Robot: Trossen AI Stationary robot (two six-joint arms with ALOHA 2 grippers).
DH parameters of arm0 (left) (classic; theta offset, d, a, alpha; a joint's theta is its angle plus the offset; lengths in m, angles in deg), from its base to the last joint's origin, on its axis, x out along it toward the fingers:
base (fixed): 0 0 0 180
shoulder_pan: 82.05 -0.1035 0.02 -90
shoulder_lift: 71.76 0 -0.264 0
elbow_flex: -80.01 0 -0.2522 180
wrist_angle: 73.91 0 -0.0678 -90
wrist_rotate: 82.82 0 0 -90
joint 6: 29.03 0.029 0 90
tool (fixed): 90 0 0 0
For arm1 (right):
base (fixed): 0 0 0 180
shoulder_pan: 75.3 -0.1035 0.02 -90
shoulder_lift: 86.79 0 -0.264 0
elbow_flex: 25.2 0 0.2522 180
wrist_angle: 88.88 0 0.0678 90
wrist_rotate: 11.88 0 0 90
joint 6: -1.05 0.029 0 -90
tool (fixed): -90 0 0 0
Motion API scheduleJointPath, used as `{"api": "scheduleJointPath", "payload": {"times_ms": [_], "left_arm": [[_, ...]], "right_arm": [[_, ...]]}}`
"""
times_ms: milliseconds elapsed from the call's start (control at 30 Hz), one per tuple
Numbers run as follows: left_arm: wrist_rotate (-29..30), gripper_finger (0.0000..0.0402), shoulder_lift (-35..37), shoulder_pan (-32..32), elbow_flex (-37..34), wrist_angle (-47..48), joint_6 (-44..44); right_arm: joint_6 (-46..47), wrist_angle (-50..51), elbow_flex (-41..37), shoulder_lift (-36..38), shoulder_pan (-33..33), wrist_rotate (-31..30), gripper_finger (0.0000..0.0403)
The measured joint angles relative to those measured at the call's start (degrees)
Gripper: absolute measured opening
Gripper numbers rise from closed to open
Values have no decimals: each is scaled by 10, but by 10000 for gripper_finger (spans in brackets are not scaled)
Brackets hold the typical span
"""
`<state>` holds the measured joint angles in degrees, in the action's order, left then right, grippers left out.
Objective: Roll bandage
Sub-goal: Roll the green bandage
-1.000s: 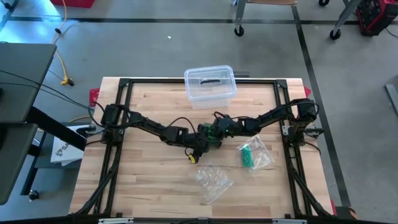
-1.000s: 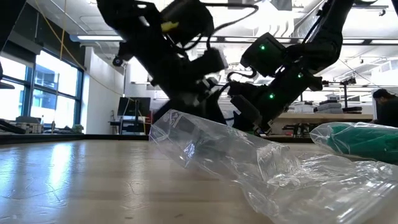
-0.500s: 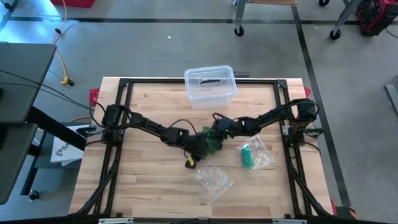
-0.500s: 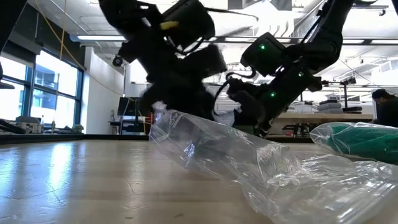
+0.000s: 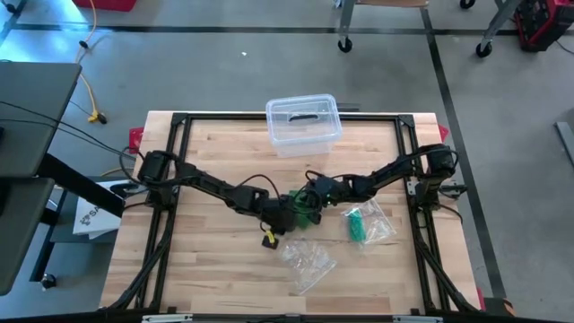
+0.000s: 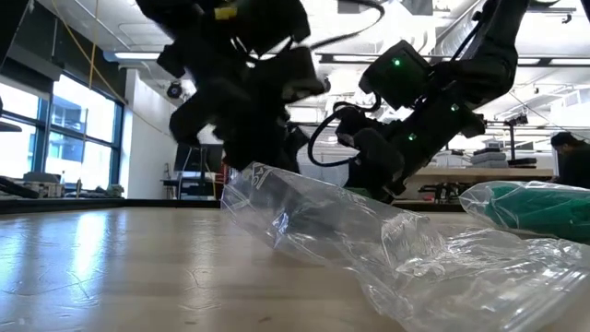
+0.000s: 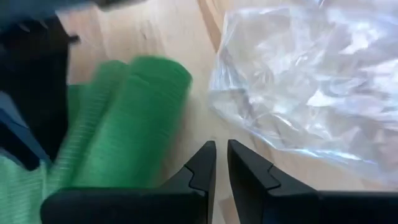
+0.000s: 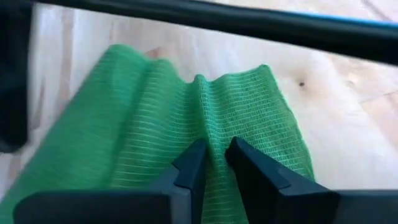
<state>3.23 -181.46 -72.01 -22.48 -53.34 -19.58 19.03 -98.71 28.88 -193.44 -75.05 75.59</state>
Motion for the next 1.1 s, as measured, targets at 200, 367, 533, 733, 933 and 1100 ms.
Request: {"api": "scheduleJointPath", "payload": {"times_ms": [200, 367, 533, 733, 933, 1100], "left_arm": [[22, 44, 42, 2, 0, 18, -18], [48, 57, 73, 1, 1, 26, -19], [52, 68, 77, -4, 1, 43, -18], [51, 106, 73, -7, 0, 100, 1], [67, 155, 74, -7, -24, 82, 30], [108, 175, 74, -7, -63, 3, 76]], "right_arm": [[-1, 14, 0, 14, 25, -33, 105], [16, 37, 0, 31, 53, -67, 140], [25, 66, 0, 31, 70, -66, 149], [-9, 78, 0, 59, 63, -66, 149], [-67, 69, 0, 96, 20, -14, 149], [-49, 67, 1, 89, -20, 8, 149]]}}
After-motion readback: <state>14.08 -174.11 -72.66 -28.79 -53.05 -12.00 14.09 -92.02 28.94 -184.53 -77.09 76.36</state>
